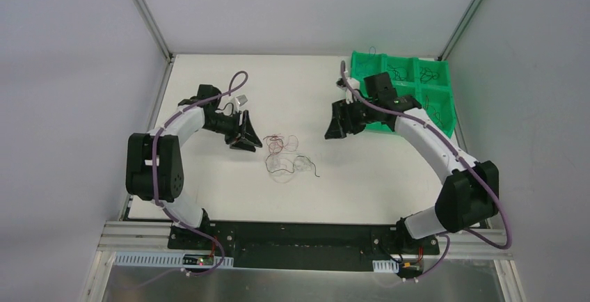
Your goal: Untangle the cables
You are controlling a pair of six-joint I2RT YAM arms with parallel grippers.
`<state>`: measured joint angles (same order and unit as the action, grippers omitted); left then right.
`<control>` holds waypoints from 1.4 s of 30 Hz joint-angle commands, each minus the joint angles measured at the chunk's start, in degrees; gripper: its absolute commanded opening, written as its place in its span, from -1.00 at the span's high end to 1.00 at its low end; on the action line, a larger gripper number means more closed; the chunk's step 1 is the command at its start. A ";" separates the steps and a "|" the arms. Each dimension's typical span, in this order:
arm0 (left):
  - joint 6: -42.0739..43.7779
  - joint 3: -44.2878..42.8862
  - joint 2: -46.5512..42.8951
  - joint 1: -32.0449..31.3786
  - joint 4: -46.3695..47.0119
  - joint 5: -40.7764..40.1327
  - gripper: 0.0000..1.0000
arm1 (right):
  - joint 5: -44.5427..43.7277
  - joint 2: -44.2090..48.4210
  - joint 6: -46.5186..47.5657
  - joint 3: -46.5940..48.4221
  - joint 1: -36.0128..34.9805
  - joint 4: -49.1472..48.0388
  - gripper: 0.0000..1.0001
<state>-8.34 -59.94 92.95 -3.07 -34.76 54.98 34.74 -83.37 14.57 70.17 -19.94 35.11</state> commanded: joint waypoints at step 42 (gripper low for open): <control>-12.32 5.37 5.60 -4.88 16.37 -2.41 -0.44 | -6.60 -25.78 -6.30 17.55 -15.92 -23.64 1.00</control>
<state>-17.69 -55.46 97.32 -4.75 -23.88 52.18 29.04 -116.73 11.94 87.07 -35.51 15.16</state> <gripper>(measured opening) 0.709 0.008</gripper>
